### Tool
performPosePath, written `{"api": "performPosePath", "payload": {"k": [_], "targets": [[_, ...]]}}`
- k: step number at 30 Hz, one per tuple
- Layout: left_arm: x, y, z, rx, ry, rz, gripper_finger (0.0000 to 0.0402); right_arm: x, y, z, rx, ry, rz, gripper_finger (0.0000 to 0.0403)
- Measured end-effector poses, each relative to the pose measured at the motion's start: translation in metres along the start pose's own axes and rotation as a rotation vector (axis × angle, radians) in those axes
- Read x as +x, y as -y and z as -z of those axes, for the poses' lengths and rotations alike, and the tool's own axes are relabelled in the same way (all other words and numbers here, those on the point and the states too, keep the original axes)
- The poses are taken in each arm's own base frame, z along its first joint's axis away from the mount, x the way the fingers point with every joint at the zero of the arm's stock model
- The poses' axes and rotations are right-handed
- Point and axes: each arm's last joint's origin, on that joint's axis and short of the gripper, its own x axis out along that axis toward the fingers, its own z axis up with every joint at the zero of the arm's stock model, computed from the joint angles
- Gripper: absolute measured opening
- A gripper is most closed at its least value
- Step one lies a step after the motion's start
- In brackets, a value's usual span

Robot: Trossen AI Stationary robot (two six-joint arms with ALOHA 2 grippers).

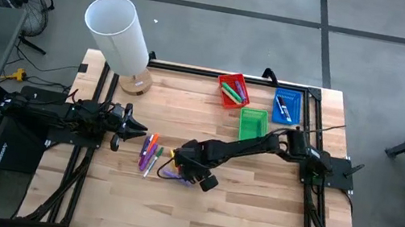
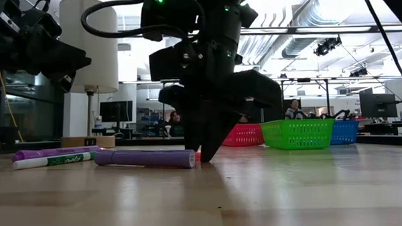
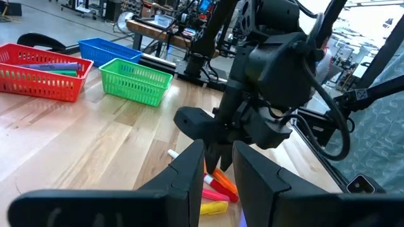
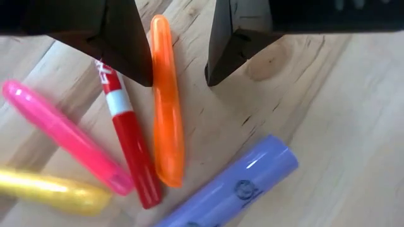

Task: Pick & Place Markers
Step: Put the right orange pen in the green bin

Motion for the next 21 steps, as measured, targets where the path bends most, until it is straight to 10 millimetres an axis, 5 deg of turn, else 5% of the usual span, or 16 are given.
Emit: {"api": "performPosePath", "payload": {"k": [13,21], "targets": [[0.0,0.0,0.0001,0.0,0.0,0.0,0.0083,0.004,0.0015,0.0018,0.292,-0.009,-0.012,0.0142],[0.0,0.0,0.0001,0.0,0.0,0.0,0.0083,0.0073,0.0012,0.0028,0.295,-0.022,-0.017,0.0125]]}}
